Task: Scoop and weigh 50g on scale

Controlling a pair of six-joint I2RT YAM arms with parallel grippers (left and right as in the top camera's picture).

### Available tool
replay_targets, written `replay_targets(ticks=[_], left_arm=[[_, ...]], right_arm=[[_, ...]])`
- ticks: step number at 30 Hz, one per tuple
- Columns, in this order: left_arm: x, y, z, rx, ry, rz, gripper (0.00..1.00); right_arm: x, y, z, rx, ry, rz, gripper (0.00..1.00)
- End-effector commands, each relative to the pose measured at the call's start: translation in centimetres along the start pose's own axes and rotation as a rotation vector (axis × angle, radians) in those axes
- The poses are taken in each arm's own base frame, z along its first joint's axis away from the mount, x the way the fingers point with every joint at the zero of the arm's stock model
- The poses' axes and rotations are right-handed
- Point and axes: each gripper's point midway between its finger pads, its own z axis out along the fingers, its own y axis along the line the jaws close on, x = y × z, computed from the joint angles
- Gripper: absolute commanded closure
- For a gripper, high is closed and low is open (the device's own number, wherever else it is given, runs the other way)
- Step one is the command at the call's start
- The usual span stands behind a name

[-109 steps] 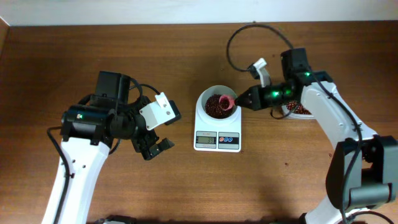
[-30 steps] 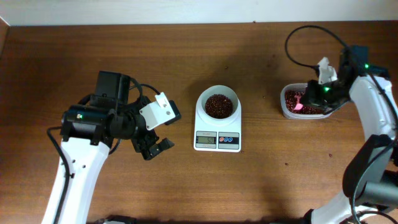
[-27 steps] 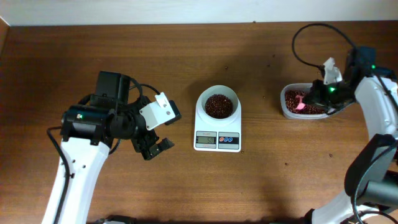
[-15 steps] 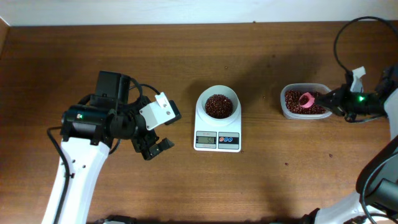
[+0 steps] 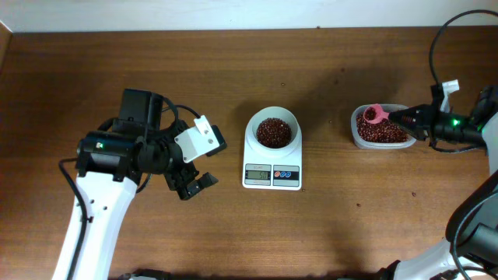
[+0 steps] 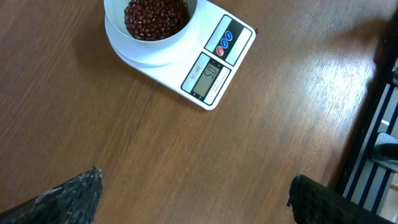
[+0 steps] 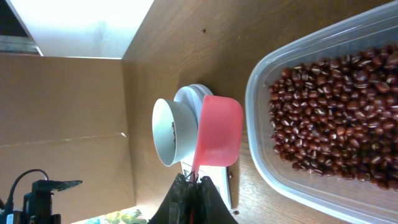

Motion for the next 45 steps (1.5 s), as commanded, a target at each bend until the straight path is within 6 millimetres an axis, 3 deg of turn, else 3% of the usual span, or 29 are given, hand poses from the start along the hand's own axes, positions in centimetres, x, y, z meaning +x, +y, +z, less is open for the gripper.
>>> replay_targets(ticks=[1, 11, 17, 24, 31, 41, 45], left_arm=[[-0.2, 0.0, -0.1, 0.000, -0.004, 0.010, 0.01], [-0.2, 0.0, -0.1, 0.000, -0.005, 0.010, 0.01], [-0.2, 0.0, -0.1, 0.000, -0.005, 0.010, 0.01], [-0.2, 0.0, -0.1, 0.000, -0.004, 0.010, 0.01], [-0.2, 0.0, -0.1, 0.000, -0.004, 0.010, 0.01], [-0.2, 0.0, -0.1, 0.000, -0.004, 0.010, 0.01], [-0.2, 0.0, -0.1, 0.000, -0.004, 0.010, 0.01]], right_arm=[[0.4, 0.3, 0.4, -0.039, 0.014, 0.006, 0.96], [0.5, 0.1, 0.4, -0.028, 0.017, -0.049, 0.96], [0.6, -3.5, 0.1, 0.183, 0.039, -0.070, 0.96], [-0.4, -5.8, -1.2, 0.368, 0.013, -0.137, 0.96], [-0.7, -3.9, -4.0, 0.639, -0.035, -0.288, 0.96], [-1.9, -2.6, -1.8, 1.016, -0.014, -0.517, 0.95], [-2.2, -1.6, -0.7, 1.050, -0.024, -0.577, 0.95]])
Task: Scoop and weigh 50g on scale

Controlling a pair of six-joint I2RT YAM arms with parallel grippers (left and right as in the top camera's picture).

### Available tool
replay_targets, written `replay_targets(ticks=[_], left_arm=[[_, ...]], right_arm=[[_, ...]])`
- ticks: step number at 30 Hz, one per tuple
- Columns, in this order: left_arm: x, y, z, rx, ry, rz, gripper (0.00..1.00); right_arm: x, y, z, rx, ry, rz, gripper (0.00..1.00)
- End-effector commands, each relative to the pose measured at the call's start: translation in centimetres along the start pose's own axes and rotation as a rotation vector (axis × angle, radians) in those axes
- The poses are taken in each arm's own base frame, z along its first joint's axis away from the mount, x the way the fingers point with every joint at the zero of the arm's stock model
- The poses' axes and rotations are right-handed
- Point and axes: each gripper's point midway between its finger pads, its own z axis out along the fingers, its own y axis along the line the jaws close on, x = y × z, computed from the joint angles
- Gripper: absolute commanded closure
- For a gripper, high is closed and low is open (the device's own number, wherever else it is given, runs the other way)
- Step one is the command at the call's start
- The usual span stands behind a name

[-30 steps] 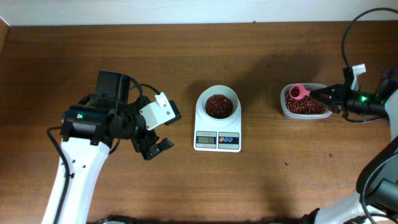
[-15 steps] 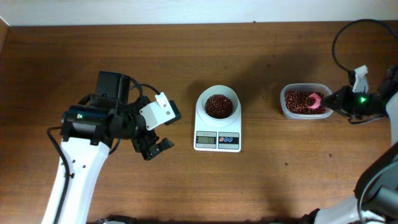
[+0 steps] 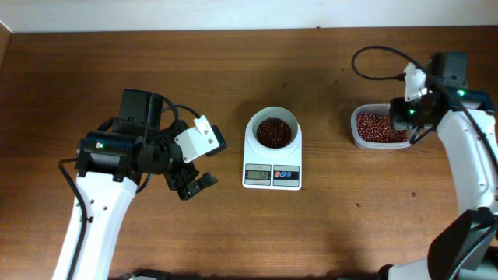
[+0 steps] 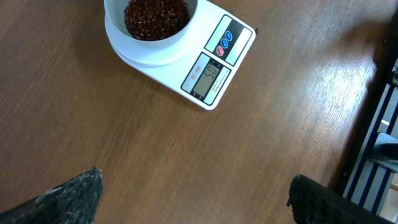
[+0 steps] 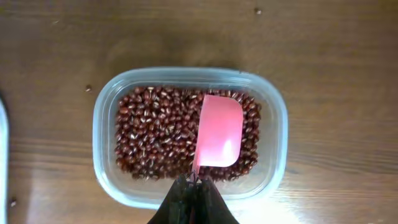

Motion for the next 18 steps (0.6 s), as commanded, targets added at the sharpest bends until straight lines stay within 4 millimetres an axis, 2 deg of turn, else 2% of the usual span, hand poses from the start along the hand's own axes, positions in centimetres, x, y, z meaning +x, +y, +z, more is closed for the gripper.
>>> replay_targets(ticks=[1, 6, 11, 15, 18], left_arm=[[-0.2, 0.0, -0.1, 0.000, -0.004, 0.010, 0.01], [-0.2, 0.0, -0.1, 0.000, -0.004, 0.010, 0.01], [-0.2, 0.0, -0.1, 0.000, -0.004, 0.010, 0.01], [-0.2, 0.0, -0.1, 0.000, -0.004, 0.010, 0.01], [-0.2, 0.0, -0.1, 0.000, -0.004, 0.010, 0.01]], right_arm=[[-0.2, -0.3, -0.5, 0.102, -0.002, -0.028, 0.95], [-0.4, -0.2, -1.0, 0.092, -0.024, 0.065, 0.96], [-1.1, 2.0, -1.3, -0.040, -0.056, 0.065, 0.96], [-0.9, 1.3, -1.4, 0.006, -0.050, 0.049, 0.96], [-2.3, 4.3, -2.4, -0.176, -0.116, 0.041, 0.96]])
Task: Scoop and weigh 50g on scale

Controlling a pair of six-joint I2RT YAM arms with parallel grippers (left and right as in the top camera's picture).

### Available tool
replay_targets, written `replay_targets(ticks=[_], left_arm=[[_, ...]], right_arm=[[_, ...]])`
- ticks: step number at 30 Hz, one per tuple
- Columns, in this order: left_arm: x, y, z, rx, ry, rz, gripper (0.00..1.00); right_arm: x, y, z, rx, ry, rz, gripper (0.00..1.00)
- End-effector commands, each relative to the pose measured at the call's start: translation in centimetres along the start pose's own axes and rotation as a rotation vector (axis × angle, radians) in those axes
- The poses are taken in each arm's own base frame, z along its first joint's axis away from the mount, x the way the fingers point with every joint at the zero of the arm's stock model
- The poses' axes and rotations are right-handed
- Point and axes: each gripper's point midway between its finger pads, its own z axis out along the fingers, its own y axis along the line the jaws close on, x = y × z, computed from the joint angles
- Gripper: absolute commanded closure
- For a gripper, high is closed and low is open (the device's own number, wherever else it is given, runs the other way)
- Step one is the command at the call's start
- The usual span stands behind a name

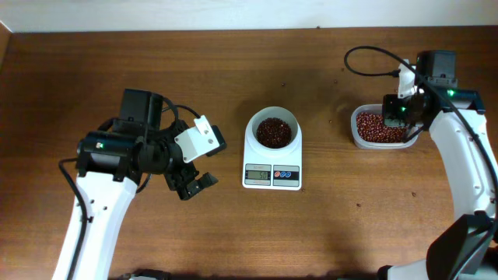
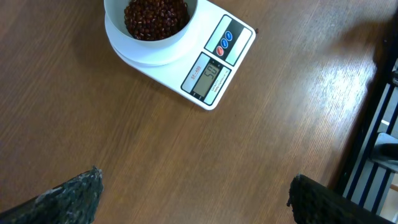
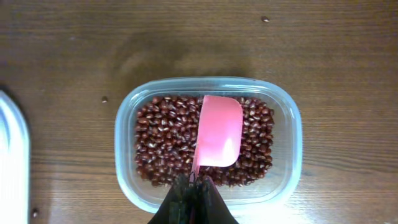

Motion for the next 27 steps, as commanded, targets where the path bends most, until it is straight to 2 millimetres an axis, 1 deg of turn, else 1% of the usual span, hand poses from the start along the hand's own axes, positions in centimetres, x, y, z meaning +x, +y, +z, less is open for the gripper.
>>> replay_targets(ticks=[1, 2, 4, 5, 6, 7, 8, 9, 10, 11, 12, 14, 15, 17, 21, 22, 24, 26, 27], left_arm=[[-0.2, 0.0, -0.1, 0.000, -0.004, 0.010, 0.01], [-0.2, 0.0, -0.1, 0.000, -0.004, 0.010, 0.01], [-0.2, 0.0, -0.1, 0.000, -0.004, 0.010, 0.01], [-0.2, 0.0, -0.1, 0.000, -0.004, 0.010, 0.01], [-0.2, 0.0, -0.1, 0.000, -0.004, 0.010, 0.01], [-0.2, 0.0, -0.1, 0.000, -0.004, 0.010, 0.01], [-0.2, 0.0, -0.1, 0.000, -0.004, 0.010, 0.01], [-0.2, 0.0, -0.1, 0.000, -0.004, 0.010, 0.01], [-0.2, 0.0, -0.1, 0.000, -0.004, 0.010, 0.01], [-0.2, 0.0, -0.1, 0.000, -0.004, 0.010, 0.01], [-0.2, 0.0, -0.1, 0.000, -0.004, 0.010, 0.01], [-0.2, 0.0, -0.1, 0.000, -0.004, 0.010, 0.01], [-0.2, 0.0, -0.1, 0.000, -0.004, 0.010, 0.01], [-0.2, 0.0, -0.1, 0.000, -0.004, 0.010, 0.01], [-0.2, 0.0, -0.1, 0.000, -0.004, 0.010, 0.01], [-0.2, 0.0, -0.1, 0.000, -0.004, 0.010, 0.01], [-0.2, 0.0, -0.1, 0.000, -0.004, 0.010, 0.01], [-0.2, 0.0, -0.1, 0.000, -0.004, 0.010, 0.01], [-0.2, 0.0, -0.1, 0.000, -0.004, 0.010, 0.01]], right_arm=[[-1.8, 2.7, -2.0, -0.150, -0.098, -0.008, 0.96], [-1.8, 2.5, -2.0, -0.140, -0.100, -0.008, 0.96], [-1.9, 3.6, -2.8, -0.204, -0.100, 0.049, 0.96], [-2.4, 4.9, -4.0, -0.282, -0.126, 0.049, 0.96], [-2.9, 5.4, -5.3, -0.311, -0.158, 0.041, 0.96], [-3.1, 5.2, -6.6, -0.306, -0.182, 0.042, 0.96], [-3.1, 4.6, -8.5, -0.296, -0.208, 0.054, 0.96], [-2.9, 4.1, -9.6, -0.288, -0.223, 0.069, 0.96], [-2.0, 3.0, -12.5, -0.267, -0.260, 0.113, 0.96], [-1.4, 2.6, -13.6, -0.260, -0.266, 0.147, 0.96], [-0.4, 2.4, -14.6, -0.257, -0.257, 0.178, 0.96], [1.2, 2.8, -15.5, -0.260, -0.226, 0.187, 0.96], [2.2, 3.6, -15.7, -0.282, -0.193, 0.190, 0.96], [2.4, 4.8, -15.8, -0.332, -0.174, 0.193, 0.96], [2.6, 5.9, -15.7, -0.352, -0.159, 0.182, 0.96], [2.7, 6.6, -15.8, -0.368, -0.152, 0.169, 0.96], [3.5, 7.9, -15.9, -0.416, -0.116, 0.153, 0.96], [4.5, 8.4, -15.7, -0.419, -0.072, 0.146, 0.96], [4.7, 8.4, -15.5, -0.420, -0.064, 0.148, 0.96]])
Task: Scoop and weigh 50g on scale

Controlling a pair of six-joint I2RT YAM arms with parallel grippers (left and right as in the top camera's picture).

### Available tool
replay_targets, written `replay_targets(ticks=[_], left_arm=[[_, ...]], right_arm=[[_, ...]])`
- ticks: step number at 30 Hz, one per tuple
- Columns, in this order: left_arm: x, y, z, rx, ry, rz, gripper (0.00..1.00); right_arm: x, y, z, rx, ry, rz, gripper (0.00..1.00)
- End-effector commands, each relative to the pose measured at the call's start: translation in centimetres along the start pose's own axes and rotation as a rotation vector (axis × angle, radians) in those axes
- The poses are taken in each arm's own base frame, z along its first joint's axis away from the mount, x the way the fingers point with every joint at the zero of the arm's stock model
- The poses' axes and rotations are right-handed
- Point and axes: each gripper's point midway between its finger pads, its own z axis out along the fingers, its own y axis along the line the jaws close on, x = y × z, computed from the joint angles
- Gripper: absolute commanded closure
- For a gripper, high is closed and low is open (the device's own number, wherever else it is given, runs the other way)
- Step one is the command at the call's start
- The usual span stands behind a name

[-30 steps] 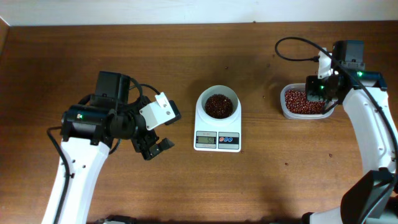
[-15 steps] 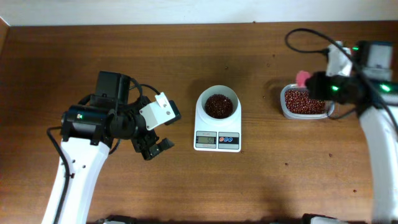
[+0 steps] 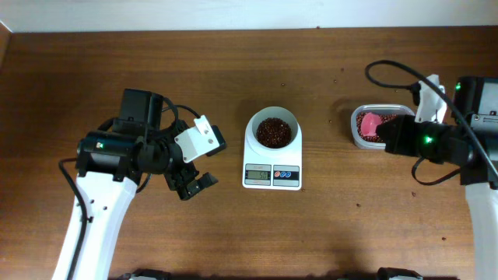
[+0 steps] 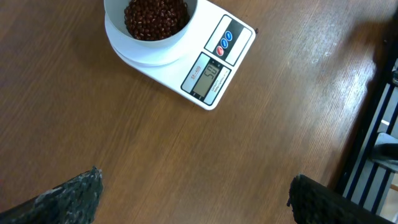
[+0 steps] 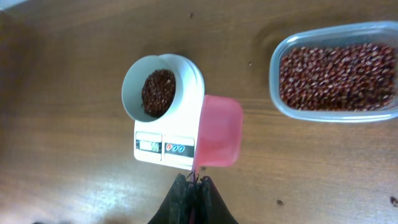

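Note:
A white scale (image 3: 271, 174) carries a white bowl of red beans (image 3: 271, 132); its display (image 4: 209, 74) seems to read 50. At the right, a clear container of beans (image 3: 389, 128) stands on the table. My right gripper (image 5: 193, 182) is shut on the handle of a pink scoop (image 5: 219, 130), which looks empty. It hangs high enough that the right wrist view takes in both the bowl (image 5: 161, 92) and the container (image 5: 336, 78). From overhead the scoop (image 3: 369, 122) shows over the container's left part. My left gripper (image 4: 193, 199) is open over bare wood, left of the scale.
The brown wooden table (image 3: 311, 233) has a few stray beans (image 5: 393, 200) on it near the container. A light wall runs along the far edge. My left arm (image 3: 117, 155) fills the table's left side.
My right gripper, still shut on the pink scoop, was low over the bean container. Now it is much higher, so the scale has come into its view. The left arm is unchanged.
First my right gripper held the scoop turned sideways at the container's left edge. Later it was over the beans, facing down, and stayed there. Now it is raised high with the scoop. The left gripper stayed open beside the scale, and the display did not change.

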Motion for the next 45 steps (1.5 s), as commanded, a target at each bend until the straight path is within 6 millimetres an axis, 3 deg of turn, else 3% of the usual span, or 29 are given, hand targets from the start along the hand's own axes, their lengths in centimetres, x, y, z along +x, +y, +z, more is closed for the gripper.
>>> replay_targets(ticks=[1, 8, 17, 25, 30, 33, 35, 42, 45], left_arm=[[-0.2, 0.0, -0.1, 0.001, -0.004, 0.010, 0.01], [-0.2, 0.0, -0.1, 0.001, -0.004, 0.010, 0.01], [-0.2, 0.0, -0.1, 0.001, -0.004, 0.010, 0.01], [-0.2, 0.0, -0.1, 0.001, -0.004, 0.010, 0.01], [-0.2, 0.0, -0.1, 0.001, -0.004, 0.010, 0.01], [-0.2, 0.0, -0.1, 0.001, -0.004, 0.010, 0.01], [-0.2, 0.0, -0.1, 0.000, -0.004, 0.010, 0.01], [-0.2, 0.0, -0.1, 0.001, -0.004, 0.010, 0.01], [-0.2, 0.0, -0.1, 0.001, -0.004, 0.010, 0.01]], right_arm=[[0.7, 0.5, 0.5, -0.024, 0.028, 0.004, 0.96], [1.9, 0.0, 1.2, -0.019, 0.074, 0.026, 0.96], [5.4, -0.2, 0.7, -0.007, 0.213, 0.039, 0.96], [3.0, -0.3, 1.2, -0.003, 0.117, 0.138, 0.96], [5.9, -1.7, 4.5, -0.015, 0.199, 0.182, 0.96], [7.4, -0.2, 5.6, -0.143, 0.247, 0.231, 0.96], [7.4, 0.1, 5.3, -0.154, 0.231, 0.222, 0.96], [8.6, 2.1, -0.5, -0.152, 0.047, 0.085, 0.96], [9.4, 2.7, -2.0, -0.158, 0.005, 0.061, 0.96]])
